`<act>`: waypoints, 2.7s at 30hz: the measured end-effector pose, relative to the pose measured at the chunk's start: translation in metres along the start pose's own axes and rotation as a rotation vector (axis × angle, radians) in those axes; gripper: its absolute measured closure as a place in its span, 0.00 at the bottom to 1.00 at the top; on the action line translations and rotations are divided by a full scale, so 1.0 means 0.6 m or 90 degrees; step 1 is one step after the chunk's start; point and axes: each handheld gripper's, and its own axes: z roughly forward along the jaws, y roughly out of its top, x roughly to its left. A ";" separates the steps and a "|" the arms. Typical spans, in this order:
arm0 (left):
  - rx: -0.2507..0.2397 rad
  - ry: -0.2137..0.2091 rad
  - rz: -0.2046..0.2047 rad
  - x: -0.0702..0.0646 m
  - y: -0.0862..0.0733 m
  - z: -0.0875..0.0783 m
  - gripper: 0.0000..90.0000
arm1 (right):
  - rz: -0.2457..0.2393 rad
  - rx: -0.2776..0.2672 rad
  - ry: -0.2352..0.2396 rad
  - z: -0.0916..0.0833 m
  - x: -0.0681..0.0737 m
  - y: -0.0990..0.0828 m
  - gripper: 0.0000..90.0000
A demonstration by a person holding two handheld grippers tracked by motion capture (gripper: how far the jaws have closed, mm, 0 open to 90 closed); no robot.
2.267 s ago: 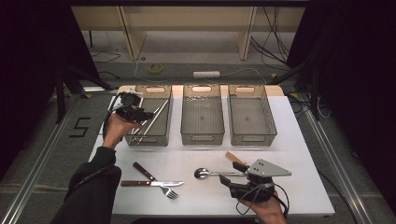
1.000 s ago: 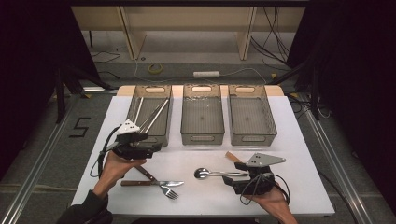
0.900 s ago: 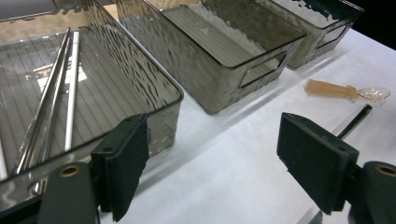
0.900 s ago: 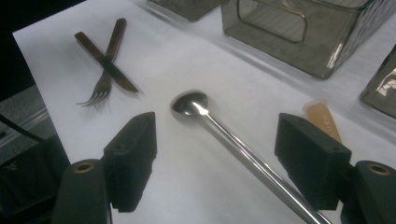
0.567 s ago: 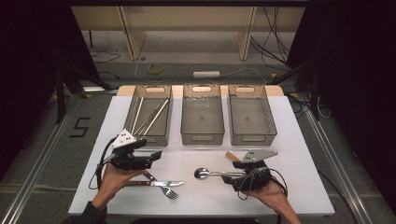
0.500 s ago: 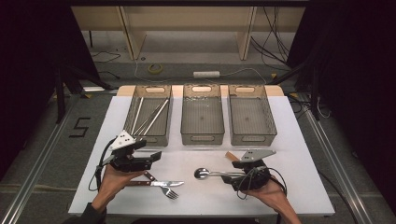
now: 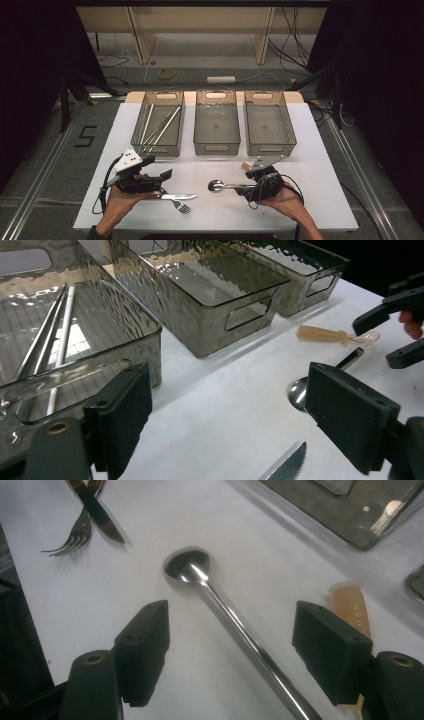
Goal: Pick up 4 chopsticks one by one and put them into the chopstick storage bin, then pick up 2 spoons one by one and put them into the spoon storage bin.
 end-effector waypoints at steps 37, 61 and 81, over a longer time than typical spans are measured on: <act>-0.018 0.003 0.003 -0.012 -0.013 -0.020 0.20 | -0.118 0.155 -0.010 0.076 0.006 0.033 0.64; -0.012 0.010 0.020 -0.016 -0.012 -0.020 0.22 | -0.178 0.184 0.014 0.090 0.009 0.043 0.90; -0.013 0.011 0.020 -0.015 -0.012 -0.020 0.22 | -0.228 0.166 -0.010 0.073 0.014 0.049 1.00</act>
